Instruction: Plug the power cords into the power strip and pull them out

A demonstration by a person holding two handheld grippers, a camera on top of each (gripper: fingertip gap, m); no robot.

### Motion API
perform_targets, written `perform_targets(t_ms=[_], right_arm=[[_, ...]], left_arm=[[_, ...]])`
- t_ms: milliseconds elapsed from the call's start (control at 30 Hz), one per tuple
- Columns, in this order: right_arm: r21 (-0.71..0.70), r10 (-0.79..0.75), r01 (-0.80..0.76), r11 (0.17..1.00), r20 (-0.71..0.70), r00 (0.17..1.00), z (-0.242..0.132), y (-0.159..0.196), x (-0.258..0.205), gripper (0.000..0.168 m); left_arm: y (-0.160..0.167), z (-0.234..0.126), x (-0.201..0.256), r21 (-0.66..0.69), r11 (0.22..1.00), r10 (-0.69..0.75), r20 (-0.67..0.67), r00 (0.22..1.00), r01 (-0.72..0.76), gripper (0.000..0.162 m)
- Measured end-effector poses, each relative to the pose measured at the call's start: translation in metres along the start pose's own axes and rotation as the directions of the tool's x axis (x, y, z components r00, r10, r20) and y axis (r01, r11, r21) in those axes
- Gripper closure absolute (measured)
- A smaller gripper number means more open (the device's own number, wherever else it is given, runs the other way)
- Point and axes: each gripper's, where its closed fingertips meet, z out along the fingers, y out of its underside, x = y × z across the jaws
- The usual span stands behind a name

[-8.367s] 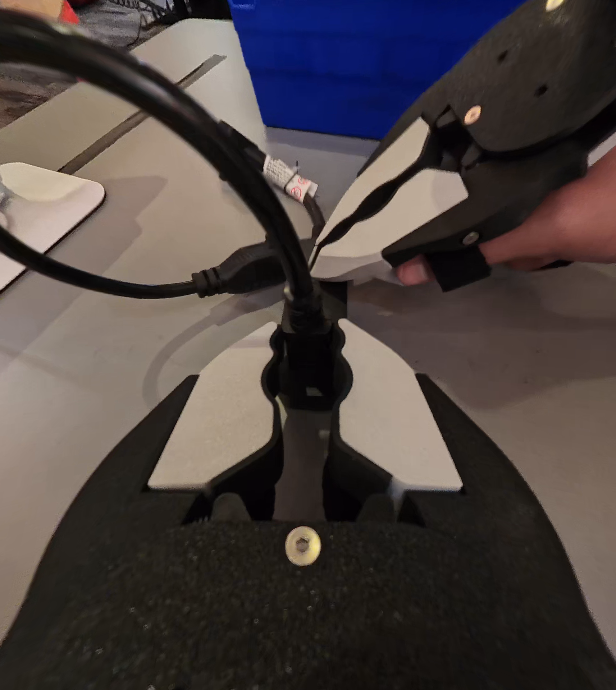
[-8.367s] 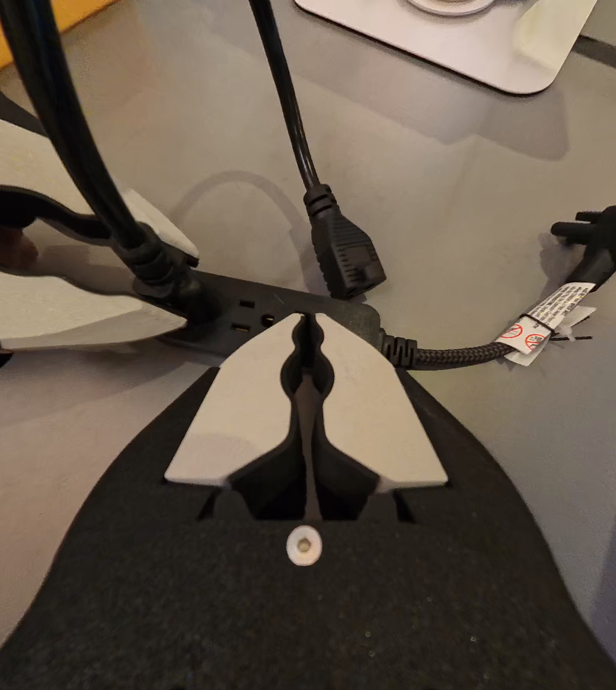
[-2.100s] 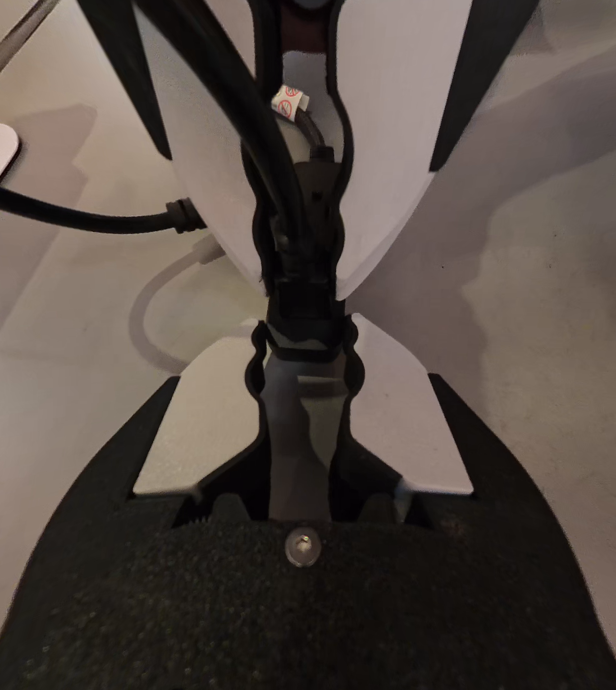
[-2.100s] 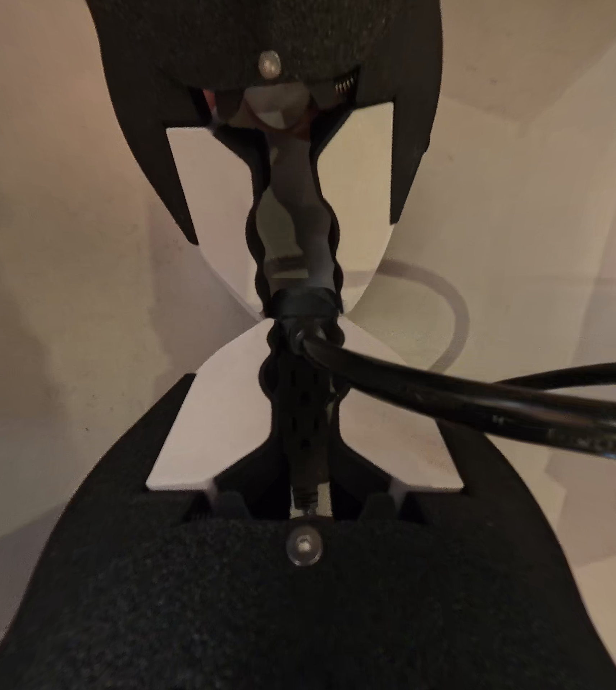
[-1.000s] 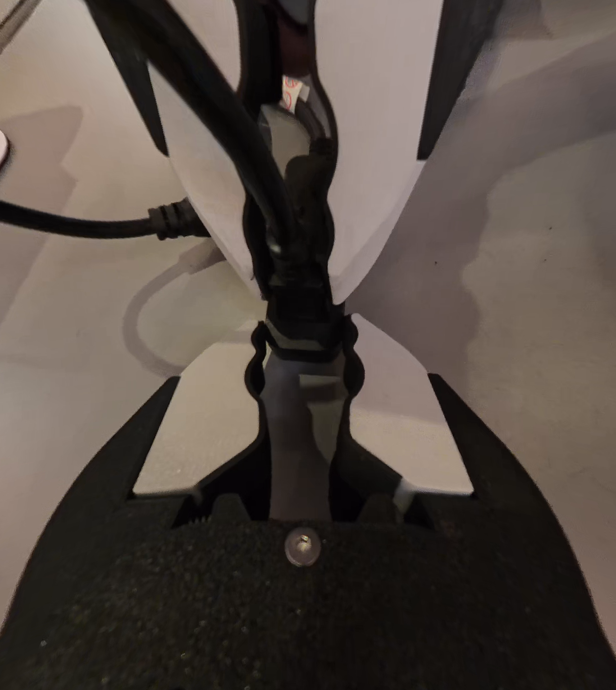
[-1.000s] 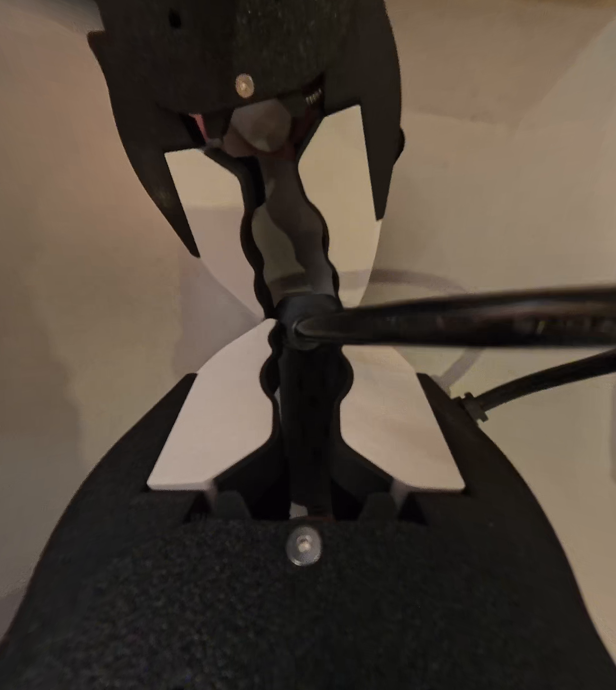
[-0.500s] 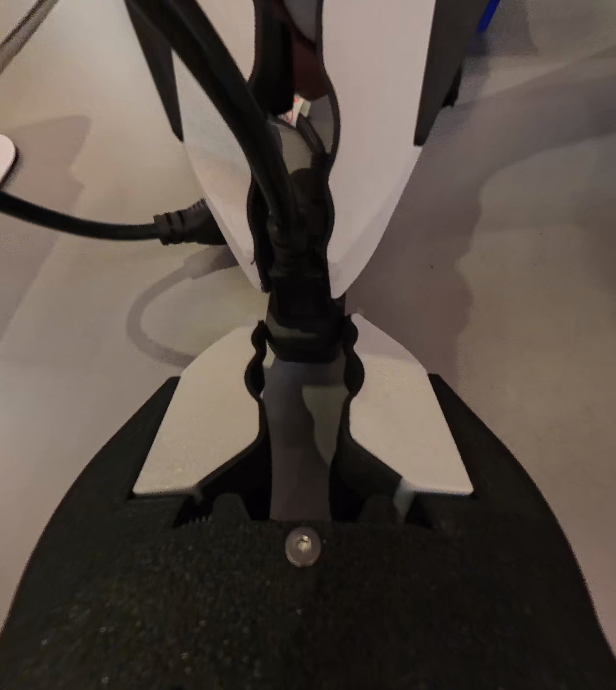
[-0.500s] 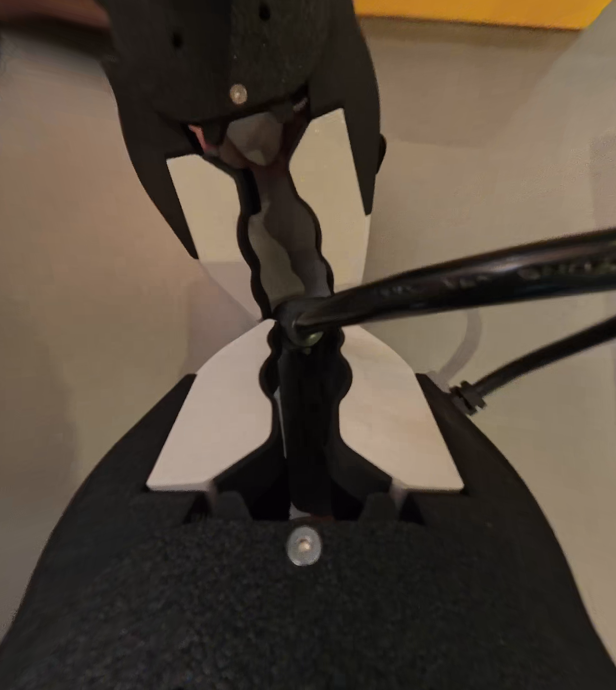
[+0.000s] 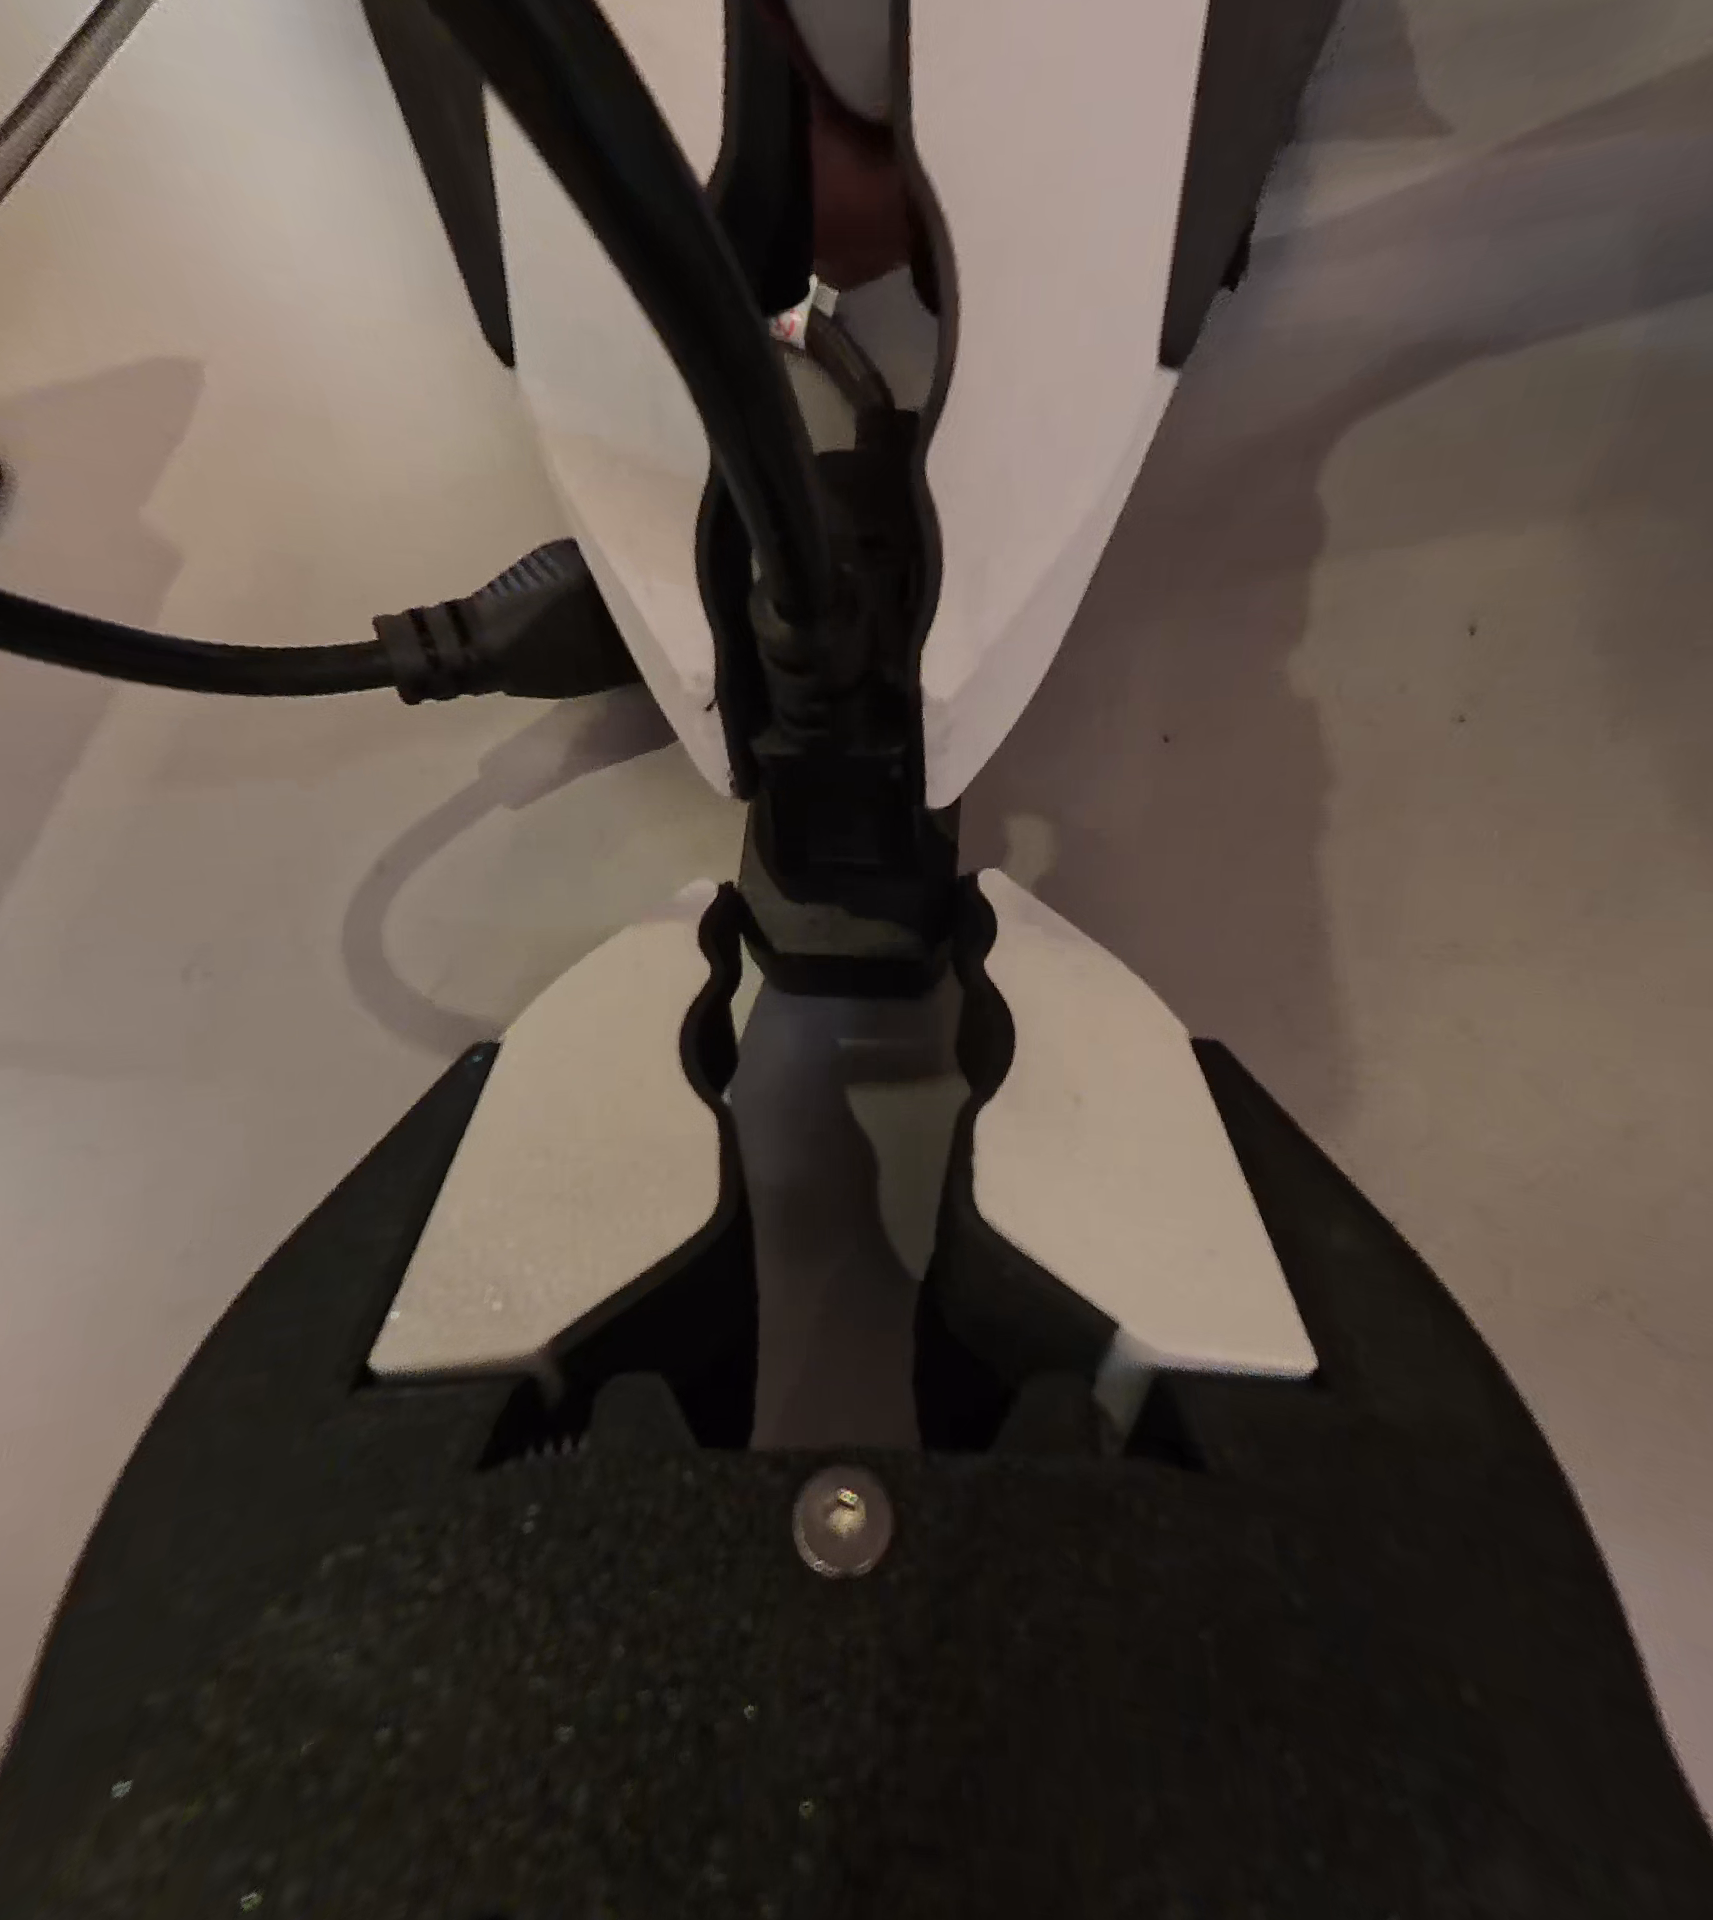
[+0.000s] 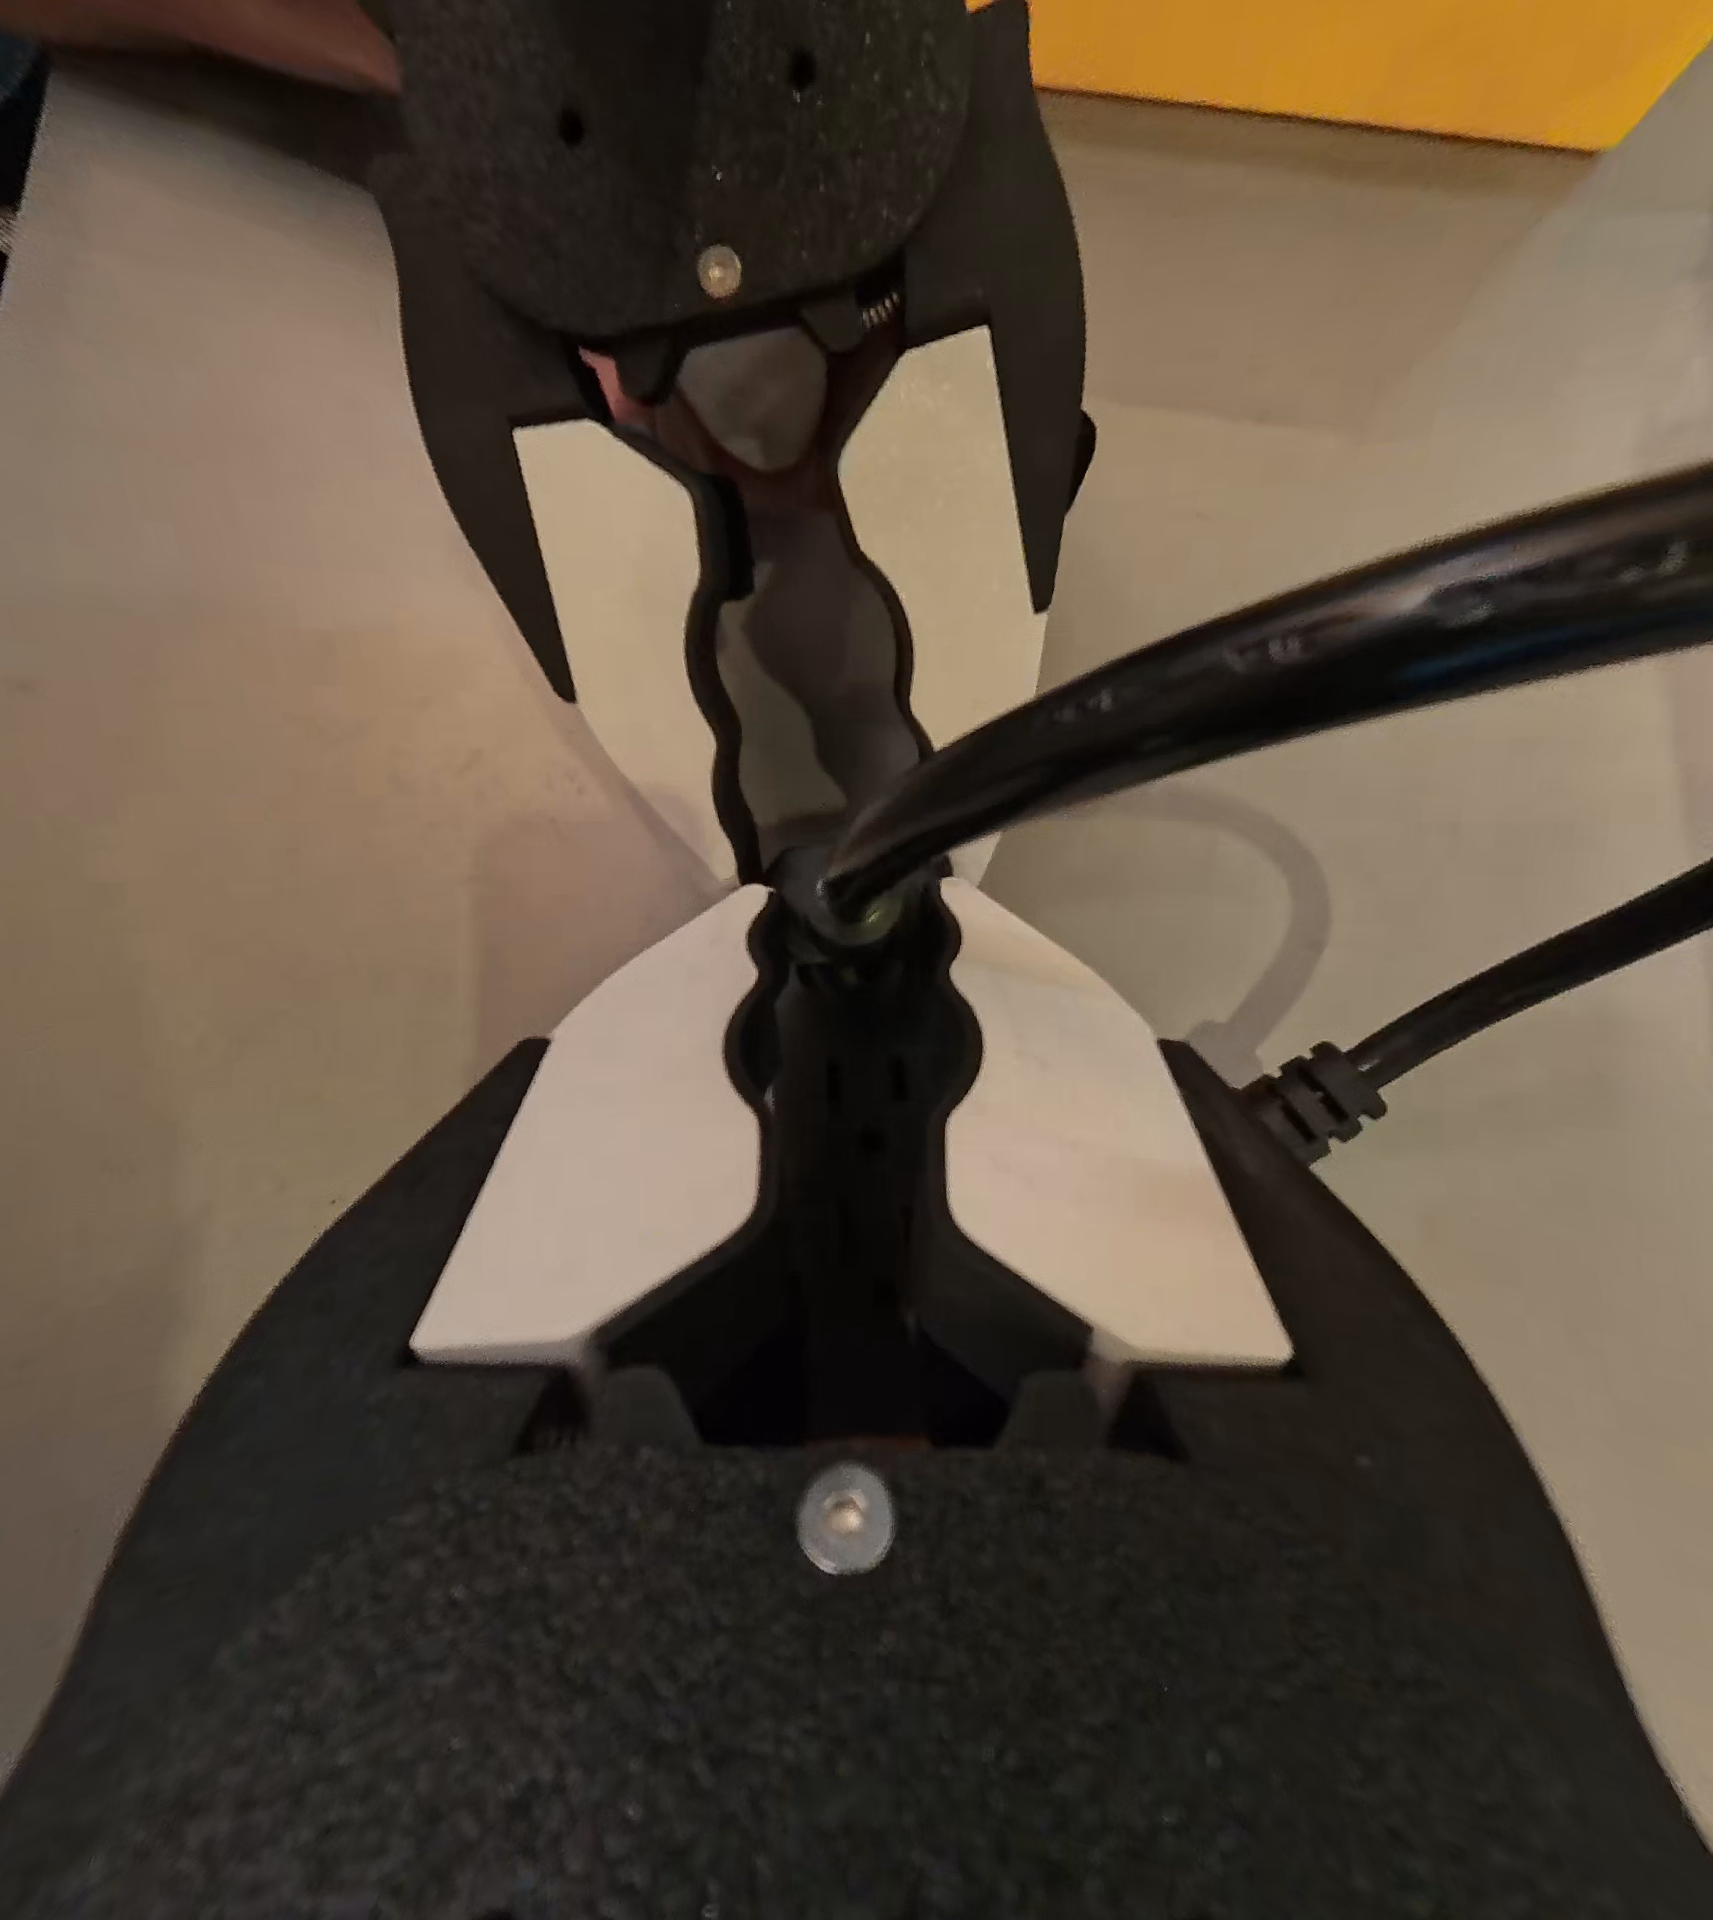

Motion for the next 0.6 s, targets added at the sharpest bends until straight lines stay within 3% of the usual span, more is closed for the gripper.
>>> perform_targets(t_ms=[433, 533, 600], right_arm=[[-0.080, 0.022, -0.025, 0.996, -0.036, 0.999, 0.005, -0.001, 0.005, 0.143], [-0.044, 0.074, -0.079, 0.996, -0.112, 0.991, -0.003, 0.001, 0.002, 0.145], [0.009, 0.120, -0.120, 0.993, -0.183, 0.976, -0.018, 0.001, -0.007, 0.135]], left_arm=[[0.002, 0.002, -0.003, -0.036, 0.999, 0.002, 0.029, 1.000, -0.001, 0.122], [0.005, -0.003, -0.002, -0.033, 0.999, 0.010, 0.010, 1.000, -0.010, 0.122], [0.009, -0.008, -0.003, -0.021, 1.000, 0.001, -0.005, 1.000, -0.001, 0.123]])
